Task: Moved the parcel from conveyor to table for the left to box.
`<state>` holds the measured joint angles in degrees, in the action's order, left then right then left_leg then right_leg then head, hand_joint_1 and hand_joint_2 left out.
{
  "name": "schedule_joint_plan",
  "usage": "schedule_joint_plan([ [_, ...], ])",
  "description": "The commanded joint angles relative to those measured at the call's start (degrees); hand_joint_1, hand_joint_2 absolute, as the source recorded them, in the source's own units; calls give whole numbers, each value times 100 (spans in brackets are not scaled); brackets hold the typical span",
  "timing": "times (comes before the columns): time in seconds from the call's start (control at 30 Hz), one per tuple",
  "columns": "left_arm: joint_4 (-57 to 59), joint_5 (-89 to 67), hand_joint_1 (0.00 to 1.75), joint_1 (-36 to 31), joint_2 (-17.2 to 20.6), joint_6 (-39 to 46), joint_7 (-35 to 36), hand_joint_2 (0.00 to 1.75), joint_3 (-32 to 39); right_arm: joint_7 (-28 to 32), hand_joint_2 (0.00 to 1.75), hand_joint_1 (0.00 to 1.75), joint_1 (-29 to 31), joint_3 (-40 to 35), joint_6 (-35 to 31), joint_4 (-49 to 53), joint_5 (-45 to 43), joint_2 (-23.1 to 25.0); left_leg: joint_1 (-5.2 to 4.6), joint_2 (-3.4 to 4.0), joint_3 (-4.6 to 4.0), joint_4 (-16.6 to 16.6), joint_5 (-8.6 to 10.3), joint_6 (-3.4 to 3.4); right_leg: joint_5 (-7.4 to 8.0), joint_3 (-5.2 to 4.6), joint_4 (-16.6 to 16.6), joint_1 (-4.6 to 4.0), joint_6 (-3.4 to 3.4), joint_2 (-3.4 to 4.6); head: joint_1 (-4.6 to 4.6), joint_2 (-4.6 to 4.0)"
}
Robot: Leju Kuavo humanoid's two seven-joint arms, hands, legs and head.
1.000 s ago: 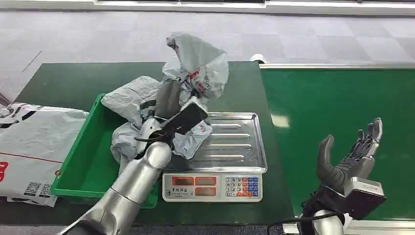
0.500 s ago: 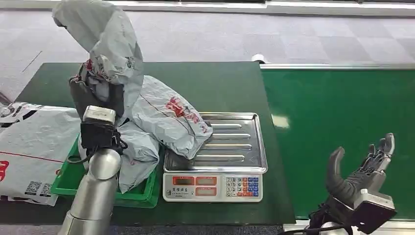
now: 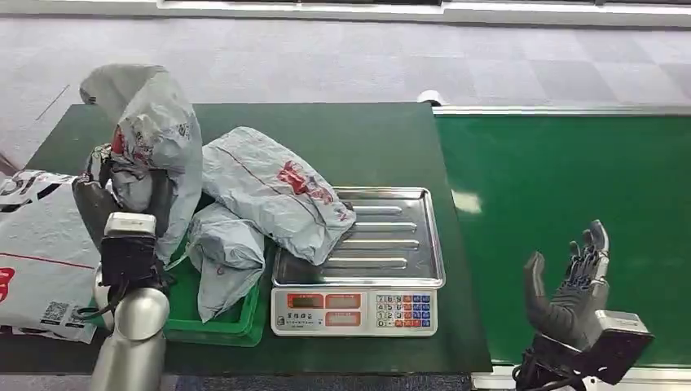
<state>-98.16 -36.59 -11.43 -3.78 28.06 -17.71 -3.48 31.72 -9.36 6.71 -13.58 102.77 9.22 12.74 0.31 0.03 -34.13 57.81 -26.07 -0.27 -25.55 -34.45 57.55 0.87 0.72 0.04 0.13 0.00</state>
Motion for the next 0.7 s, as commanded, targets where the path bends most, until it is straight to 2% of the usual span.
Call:
schedule_joint_plan([
  [0.03,158,-147,0,57,52,-6,116,175,216,-68,175,0,119,319,83,-407,0,112,4,5,20,-12,-2,-2,-1,18,-13,-5,-6,4,0,0],
  [0.47,331,-413,0,91,89,-250,380,175,128,-158,175,0,115,439,176,-461,44,108,4,2,17,-12,0,0,1,16,-14,-5,-5,1,0,0],
  [0.53,306,-236,0,183,78,-484,252,175,101,-205,175,0,108,545,221,-474,52,144,4,-3,20,-15,1,-1,0,20,-17,-5,-5,-3,0,0],
  [0.7,247,213,0,375,58,-348,116,175,360,-280,175,0,185,609,340,-596,120,156,2,5,20,-12,-3,-1,-1,17,-13,-3,-4,5,0,0],
])
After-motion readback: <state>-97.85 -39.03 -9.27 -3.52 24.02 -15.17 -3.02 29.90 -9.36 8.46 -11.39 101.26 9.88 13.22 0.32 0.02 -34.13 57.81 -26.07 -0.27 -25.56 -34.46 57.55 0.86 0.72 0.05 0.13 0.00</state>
